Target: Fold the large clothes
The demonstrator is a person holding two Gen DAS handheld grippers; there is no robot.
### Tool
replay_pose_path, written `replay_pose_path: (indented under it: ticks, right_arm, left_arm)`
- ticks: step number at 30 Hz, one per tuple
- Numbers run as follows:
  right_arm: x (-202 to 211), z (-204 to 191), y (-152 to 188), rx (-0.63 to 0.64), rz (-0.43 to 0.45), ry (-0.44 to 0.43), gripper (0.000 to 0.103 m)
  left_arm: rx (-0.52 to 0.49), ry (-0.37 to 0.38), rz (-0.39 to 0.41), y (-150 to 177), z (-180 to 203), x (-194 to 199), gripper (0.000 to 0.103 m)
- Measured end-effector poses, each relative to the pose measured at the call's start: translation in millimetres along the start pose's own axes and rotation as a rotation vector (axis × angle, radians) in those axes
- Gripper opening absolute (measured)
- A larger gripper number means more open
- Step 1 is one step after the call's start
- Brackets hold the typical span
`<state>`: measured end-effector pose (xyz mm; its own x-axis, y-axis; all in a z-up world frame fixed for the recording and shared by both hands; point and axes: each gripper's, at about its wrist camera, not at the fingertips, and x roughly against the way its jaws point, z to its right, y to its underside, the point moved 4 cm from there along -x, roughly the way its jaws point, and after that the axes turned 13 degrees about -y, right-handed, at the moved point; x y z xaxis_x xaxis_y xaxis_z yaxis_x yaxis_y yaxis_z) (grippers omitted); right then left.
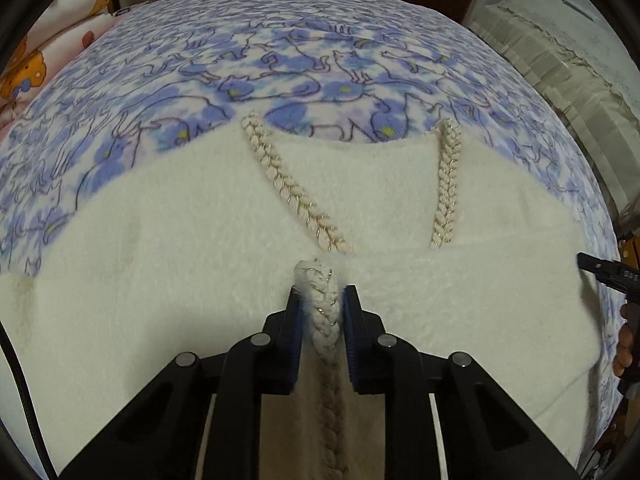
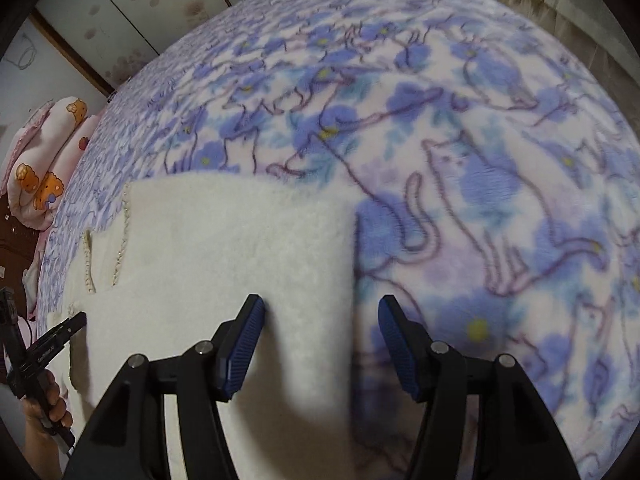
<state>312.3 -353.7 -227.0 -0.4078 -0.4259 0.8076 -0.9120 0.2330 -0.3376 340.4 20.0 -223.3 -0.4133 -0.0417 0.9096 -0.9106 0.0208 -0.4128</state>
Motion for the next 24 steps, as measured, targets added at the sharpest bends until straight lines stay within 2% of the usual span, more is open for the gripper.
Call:
replay_pose_path:
  ticks: [1, 3, 5, 8, 11, 14, 17, 18, 23, 24]
  right_arm:
    - [1.2, -3.2, -2.4, 0.020, 0.013, 0.008, 0.021]
    - [11.8, -10.0, -7.9, 0.057, 0.075, 0.031, 0.017]
    - [8.3, -5.6, -7.5, 0.053, 0.098, 0.055, 0.017]
    - [-8.4, 3.9, -3.5, 0.044, 0.073, 0.111, 0.022]
    - [3.9, -6.9, -2.3, 0.079, 0.081, 0.171, 0.030]
    - [29.0, -25.7, 6.9, 0.156, 0.124, 0.235, 0.031]
    - [44.5, -47.0, 23.6, 0.213, 0.150, 0.206, 0.038]
    - [44.8, -53.8, 29.1, 0.223, 0.143, 0.188, 0.040]
    - [22.5, -93.1, 65.2, 0.245, 0.050, 0.076, 0.039]
    - [16.0, -101.9, 72.1, 0.250, 0.032, 0.055, 0.039]
  left_arm:
    - [-0.003, 0.007, 0.015, -2.6, -0.6, 3.7, 0.014]
    - [-0.007, 0.012, 0.058, -6.4, -1.4, 11.3, 0.014]
    - [-0.014, -0.003, 0.080, -5.9, -1.5, 8.1, 0.014]
    - [-0.009, -0.028, 0.029, 2.7, -3.0, -15.7, 0.018]
    - [0.000, -0.055, 0.049, 5.0, -6.2, -8.0, 0.023]
    - [-0.003, -0.114, 0.094, 7.4, -12.5, 14.5, 0.024]
    - [0.009, -0.087, 0.162, 14.0, -15.1, 44.2, 0.034]
    - [0.013, -0.069, 0.162, 17.5, -13.7, 50.3, 0.039]
    - [0.002, 0.003, 0.106, 39.1, 13.3, 66.5, 0.041]
    - [0.000, 0.009, 0.113, 42.4, 19.5, 68.6, 0.046]
